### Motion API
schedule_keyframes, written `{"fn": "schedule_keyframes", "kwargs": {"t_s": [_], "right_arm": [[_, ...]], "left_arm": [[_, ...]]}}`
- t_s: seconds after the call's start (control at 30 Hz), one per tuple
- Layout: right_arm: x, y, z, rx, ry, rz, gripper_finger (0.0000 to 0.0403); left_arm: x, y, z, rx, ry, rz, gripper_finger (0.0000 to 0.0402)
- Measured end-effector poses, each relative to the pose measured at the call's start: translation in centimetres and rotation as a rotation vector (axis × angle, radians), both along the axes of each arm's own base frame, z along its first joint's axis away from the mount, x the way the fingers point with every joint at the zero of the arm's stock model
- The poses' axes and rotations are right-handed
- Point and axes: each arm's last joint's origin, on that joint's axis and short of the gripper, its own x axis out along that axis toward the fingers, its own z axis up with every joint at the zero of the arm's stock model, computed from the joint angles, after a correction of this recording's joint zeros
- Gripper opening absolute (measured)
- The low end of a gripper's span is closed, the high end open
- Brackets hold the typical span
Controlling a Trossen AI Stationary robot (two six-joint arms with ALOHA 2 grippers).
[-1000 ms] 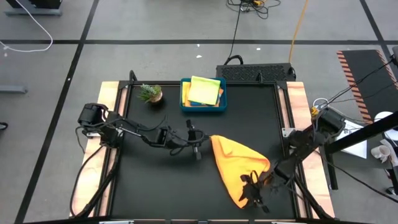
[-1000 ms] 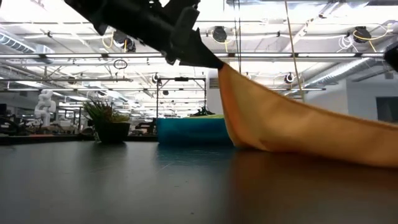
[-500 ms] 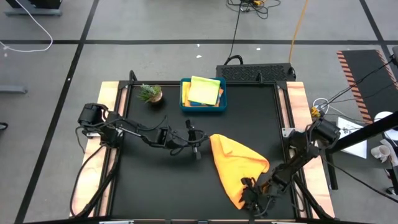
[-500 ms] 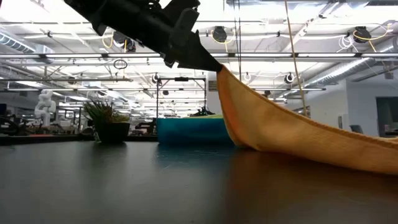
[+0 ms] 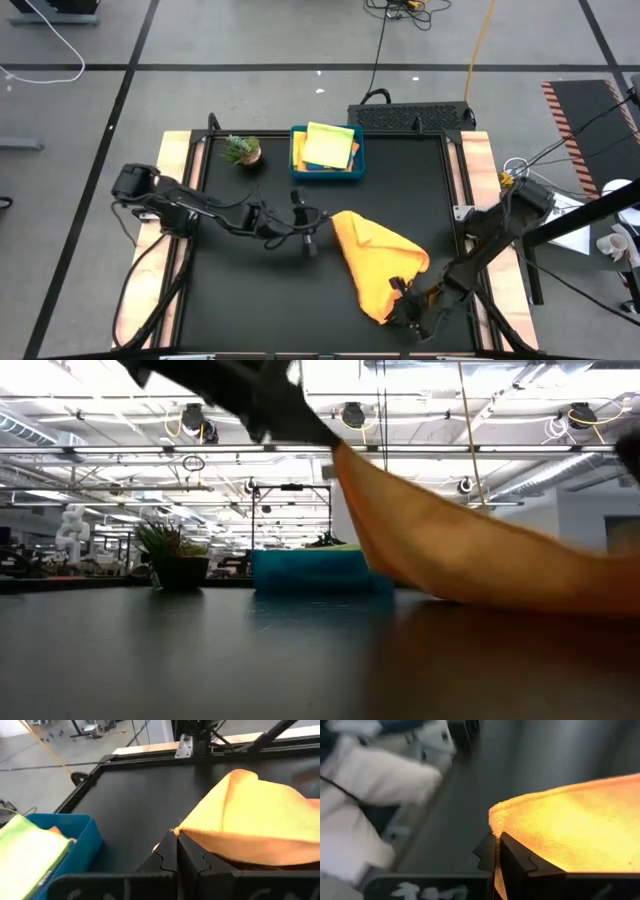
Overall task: Fold microfiber towels
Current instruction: Fold the orange microfiber cloth
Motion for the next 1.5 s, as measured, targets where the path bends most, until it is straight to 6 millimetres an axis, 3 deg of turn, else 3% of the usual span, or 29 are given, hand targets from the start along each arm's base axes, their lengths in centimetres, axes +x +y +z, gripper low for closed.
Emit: {"fn": "schedule_keyframes", "kwargs": {"t_s": [0.2,0.43,0.63,0.87,1.07,1.2,1.33,1.5], "right_arm": [[-0.5,-1.5,5.9,-0.008,-0.233,0.013,0.0003],[-2.0,-4.9,12.9,-0.083,-0.559,-0.026,0.0001],[-2.6,-8.3,16.1,-0.115,-0.696,-0.133,0.0001],[-2.8,-8.4,16.3,-0.081,-0.694,-0.143,0.0001],[-2.4,-6.3,15.4,0.009,-0.678,-0.006,0.0000],[-2.3,-5.7,15.7,0.063,-0.717,-0.023,0.0000],[-2.3,-6.4,15.8,-0.002,-0.710,-0.179,0.0000],[-1.2,-8.4,14.3,-0.080,-0.579,-0.345,0.0000]], "left_arm": [[-2.6,-1.8,3.6,0.054,-0.058,-0.007,0.0000],[-7.1,-3.5,8.3,0.128,-0.155,0.044,0.0000],[-10.5,-4.1,11.4,0.096,-0.273,0.116,0.0000],[-12.9,-7.0,12.1,-0.005,-0.320,0.007,0.0000],[-14.4,-9.8,11.3,-0.088,-0.299,-0.061,0.0000],[-15.7,-11.1,11.6,-0.156,-0.321,-0.120,0.0000],[-16.2,-10.9,10.9,-0.055,-0.280,0.002,0.0000],[-15.2,-8.4,8.4,-0.089,-0.120,0.122,0.0000]]}}
